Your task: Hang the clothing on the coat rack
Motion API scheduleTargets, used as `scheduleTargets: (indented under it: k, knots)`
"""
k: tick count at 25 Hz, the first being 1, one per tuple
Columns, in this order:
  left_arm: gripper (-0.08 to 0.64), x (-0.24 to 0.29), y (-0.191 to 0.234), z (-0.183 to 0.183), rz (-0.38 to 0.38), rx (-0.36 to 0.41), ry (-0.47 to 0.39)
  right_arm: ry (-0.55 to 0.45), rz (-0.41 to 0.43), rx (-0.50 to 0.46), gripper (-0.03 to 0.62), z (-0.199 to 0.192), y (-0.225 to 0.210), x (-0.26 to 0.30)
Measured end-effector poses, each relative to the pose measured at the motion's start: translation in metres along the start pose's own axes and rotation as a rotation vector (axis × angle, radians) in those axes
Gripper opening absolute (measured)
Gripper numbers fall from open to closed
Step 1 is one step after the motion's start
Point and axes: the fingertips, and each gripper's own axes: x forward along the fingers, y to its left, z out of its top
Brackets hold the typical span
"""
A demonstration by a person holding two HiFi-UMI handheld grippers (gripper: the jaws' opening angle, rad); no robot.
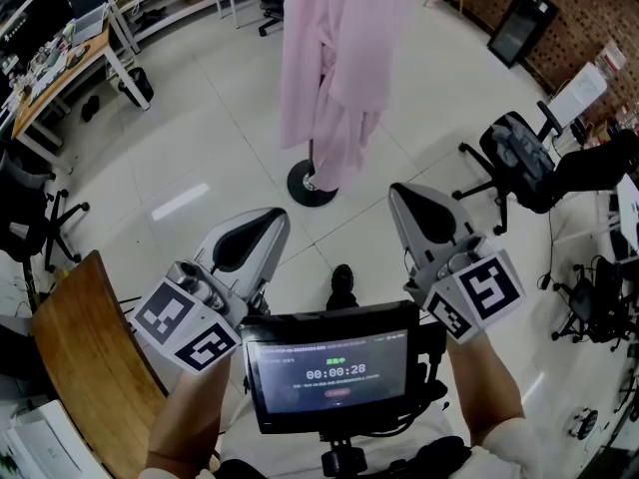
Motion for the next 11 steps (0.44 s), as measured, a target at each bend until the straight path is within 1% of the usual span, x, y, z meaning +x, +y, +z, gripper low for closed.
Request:
scheduleTargets:
  k: [11]
  knots:
    - [0.005, 0.0047, -0.0053, 0.0007, -0.007, -0.002, -0.005, 0.004, -0.013, -0.007, 0.003, 0.001, -0.0041, -0.0079]
